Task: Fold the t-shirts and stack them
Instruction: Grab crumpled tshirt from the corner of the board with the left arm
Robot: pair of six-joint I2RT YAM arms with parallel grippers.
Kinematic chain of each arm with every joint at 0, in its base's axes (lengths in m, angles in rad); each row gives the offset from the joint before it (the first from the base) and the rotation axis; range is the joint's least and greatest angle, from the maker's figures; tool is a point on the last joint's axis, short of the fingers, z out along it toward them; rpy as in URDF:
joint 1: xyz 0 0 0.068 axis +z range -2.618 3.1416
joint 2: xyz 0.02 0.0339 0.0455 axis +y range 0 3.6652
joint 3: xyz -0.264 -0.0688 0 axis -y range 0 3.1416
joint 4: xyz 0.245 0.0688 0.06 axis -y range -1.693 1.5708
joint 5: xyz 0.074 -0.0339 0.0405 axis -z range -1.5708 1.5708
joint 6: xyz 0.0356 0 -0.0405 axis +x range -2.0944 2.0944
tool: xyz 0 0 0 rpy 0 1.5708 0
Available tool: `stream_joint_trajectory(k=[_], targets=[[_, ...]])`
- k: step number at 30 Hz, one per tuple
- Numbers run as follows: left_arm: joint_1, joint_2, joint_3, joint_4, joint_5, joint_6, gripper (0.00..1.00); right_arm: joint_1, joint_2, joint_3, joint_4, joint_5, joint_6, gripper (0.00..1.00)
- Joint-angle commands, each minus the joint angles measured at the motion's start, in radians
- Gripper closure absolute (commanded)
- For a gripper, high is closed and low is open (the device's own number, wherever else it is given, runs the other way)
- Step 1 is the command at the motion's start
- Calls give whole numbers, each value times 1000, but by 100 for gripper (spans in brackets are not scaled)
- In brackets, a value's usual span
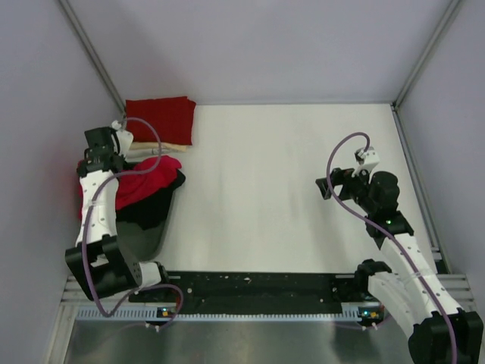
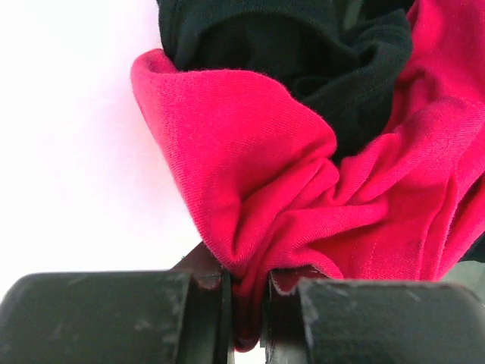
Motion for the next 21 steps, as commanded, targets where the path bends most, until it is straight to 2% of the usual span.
stream_joint_trajectory(k=[1, 3, 5, 6, 7, 8, 10, 12, 13, 15, 18, 21], targets=[[3, -100, 140, -36, 69, 8, 100, -1, -14, 25, -10, -18, 1, 9], [1, -104, 167, -50, 95, 18, 99, 0, -18, 25, -9, -21, -2, 9], [1, -101, 189, -90, 141, 26, 92, -1, -18, 23, -9, -19, -3, 9], [1, -97, 192, -114, 186, 29, 85, 0, -17, 22, -10, -19, -5, 9], [0, -94, 190, -143, 230, 34, 70, -1, -18, 19, -7, -21, -3, 9], [-3, -95, 172, -168, 269, 38, 60, -1, -17, 15, -4, -22, -3, 9], [-6, -94, 99, -150, 277, 46, 55, 0, -17, 11, 5, -30, -3, 8], [-6, -84, 33, -92, 237, 52, 59, 0, -15, 12, 10, -33, -5, 8], [-6, -77, 0, -67, 212, 61, 67, 0, -17, 11, 10, -33, -6, 8], [-6, -52, -30, -47, 168, 77, 100, 0, -15, 14, 8, -33, -8, 8], [-6, -15, -18, -73, 125, 54, 100, 0, -17, 15, 8, -36, -8, 8], [-6, -52, -26, -44, 141, 61, 100, 0, -15, 15, 10, -35, -8, 8]])
